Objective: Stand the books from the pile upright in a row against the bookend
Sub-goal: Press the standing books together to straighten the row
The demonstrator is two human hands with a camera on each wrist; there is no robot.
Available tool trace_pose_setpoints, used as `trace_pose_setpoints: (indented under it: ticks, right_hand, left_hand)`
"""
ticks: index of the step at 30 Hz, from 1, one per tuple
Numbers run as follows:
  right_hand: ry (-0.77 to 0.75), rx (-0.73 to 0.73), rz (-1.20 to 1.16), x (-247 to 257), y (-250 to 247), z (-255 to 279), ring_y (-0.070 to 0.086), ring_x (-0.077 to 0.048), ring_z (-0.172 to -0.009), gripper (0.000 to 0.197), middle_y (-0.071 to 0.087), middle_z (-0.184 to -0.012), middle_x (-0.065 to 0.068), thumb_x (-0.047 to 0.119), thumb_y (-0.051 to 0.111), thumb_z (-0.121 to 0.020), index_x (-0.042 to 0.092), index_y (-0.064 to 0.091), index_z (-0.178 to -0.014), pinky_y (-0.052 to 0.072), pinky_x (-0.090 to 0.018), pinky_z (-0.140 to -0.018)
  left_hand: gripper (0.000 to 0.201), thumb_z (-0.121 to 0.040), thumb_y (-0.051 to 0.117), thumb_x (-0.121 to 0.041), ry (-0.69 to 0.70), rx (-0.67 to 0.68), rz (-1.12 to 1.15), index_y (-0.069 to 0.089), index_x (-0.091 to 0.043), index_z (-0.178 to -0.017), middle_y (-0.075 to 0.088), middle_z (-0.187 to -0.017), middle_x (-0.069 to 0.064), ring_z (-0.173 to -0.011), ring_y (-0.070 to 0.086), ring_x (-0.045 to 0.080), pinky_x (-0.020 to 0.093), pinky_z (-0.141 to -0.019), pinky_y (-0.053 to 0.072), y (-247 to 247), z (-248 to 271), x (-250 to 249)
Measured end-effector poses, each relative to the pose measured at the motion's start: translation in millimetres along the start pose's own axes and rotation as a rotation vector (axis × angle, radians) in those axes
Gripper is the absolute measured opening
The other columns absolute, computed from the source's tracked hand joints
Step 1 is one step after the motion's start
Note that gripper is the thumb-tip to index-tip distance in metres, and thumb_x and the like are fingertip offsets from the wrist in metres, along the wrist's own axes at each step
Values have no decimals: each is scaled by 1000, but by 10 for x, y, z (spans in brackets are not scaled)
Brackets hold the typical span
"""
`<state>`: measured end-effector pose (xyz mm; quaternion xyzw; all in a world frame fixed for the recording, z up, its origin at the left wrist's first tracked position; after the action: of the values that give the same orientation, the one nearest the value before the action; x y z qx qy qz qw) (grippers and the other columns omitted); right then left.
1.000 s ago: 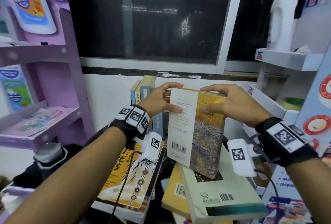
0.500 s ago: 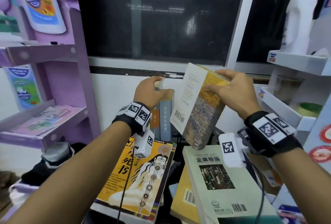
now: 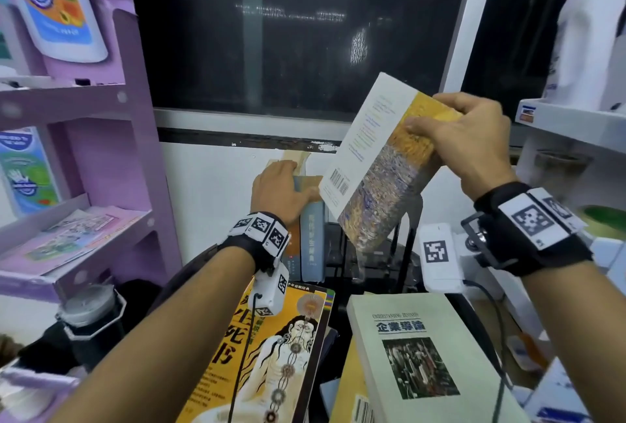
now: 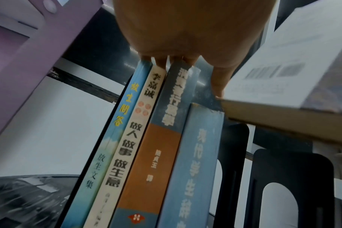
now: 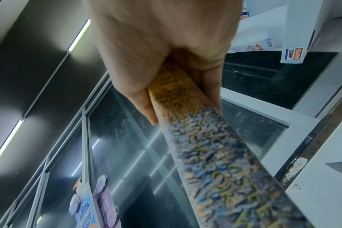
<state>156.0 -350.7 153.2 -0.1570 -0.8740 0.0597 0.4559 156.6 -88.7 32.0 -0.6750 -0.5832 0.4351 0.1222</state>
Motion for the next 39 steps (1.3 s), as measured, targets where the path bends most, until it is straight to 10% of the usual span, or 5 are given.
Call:
trace_pose_setpoints:
  ticks: [6,13,20,34,39]
  right_hand:
    - [-19,-116,-73,-46,102,-128,64,-16,-106,71,70,-103,6,54,77,-44,26,71,-109,58,-42,-83]
    - [17,-113,13,-154,233,-76,53,-21,-118,56,63,-109,4,37,79,-70,20,66,-122,47,-33,-99]
    - [42,-74,88,-334,310,-63,39,-12,-94,40,56,-101,0,29,72,-84,14,65,-120,30,-12,-74]
    - [32,53,269,-379,994,84,53,-35,-112,50,64,-119,-14,33,66,-85,18,56,-131,45,-36,-91]
    - [51,68,278,-526,1170,116,57,-34,-111,54,64,-122,-13,40,65,-88,16,54,-135,47,-38,-92]
  left_hand:
    - [62,-79,64,-53,7,-84,-64,48,-18,-128,50,-133,1,-120,48,22,37,-104,28,114,23,22]
    - [61,-80,64,-48,22,-80,-72,46,-19,-130,47,-136,0,-122,47,20,36,-108,24,111,16,73]
    - [62,-80,64,-54,41,-85,-77,47,-20,-129,48,-135,-2,-121,48,18,36,-108,26,125,11,123]
    - [65,-76,59,-66,56,-70,-112,49,-30,-129,50,-134,-7,-127,43,16,49,-110,23,91,-8,190]
    - [66,-74,66,-60,100,-68,57,53,-23,-127,52,-132,-4,-119,51,19,44,-96,46,132,-17,222]
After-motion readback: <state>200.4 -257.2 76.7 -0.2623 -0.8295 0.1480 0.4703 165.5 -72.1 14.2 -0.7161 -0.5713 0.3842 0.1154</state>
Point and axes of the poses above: each hand's wrist, its own z-axis away from the middle knuckle, its own y-axis out of the palm, x = y × z, the point moved 5 cm from there along -z, towards the middle knuckle
